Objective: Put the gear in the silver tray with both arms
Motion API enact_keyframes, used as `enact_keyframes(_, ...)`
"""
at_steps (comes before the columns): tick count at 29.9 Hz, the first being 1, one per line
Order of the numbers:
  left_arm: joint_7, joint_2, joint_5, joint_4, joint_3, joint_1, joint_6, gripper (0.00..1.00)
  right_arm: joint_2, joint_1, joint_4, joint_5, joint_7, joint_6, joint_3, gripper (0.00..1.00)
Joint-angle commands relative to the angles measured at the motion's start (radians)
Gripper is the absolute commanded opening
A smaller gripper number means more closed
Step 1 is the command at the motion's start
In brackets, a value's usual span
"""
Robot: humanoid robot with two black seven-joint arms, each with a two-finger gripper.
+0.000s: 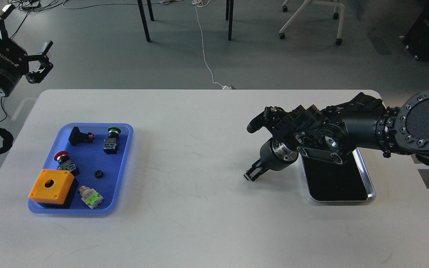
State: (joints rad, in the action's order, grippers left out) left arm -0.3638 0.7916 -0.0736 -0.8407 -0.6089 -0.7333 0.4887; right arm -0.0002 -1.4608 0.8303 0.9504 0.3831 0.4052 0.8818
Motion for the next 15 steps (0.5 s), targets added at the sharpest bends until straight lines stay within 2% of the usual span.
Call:
enact_keyframes(1,0.0,0.003,0.0,0.0,0.0,-0.001,0.0,0.98,0.0,0.0,0.001,0.001,0.0,0.001,0.0,0.15)
enact_keyframes(3,0.0,0.005,0.0,0.0,-0.002,-0.001,0.0,0.98,0.0,-0.001,0.001,0.001,0.0,0.001,0.0,0.12)
enact_keyframes(15,0.002,0.02,0.002,-0.001,-0.002,-0.005,0.0,0.98,0.0,-0.079,0.035,-0.005,0.002,0.004,-0.004,0.12)
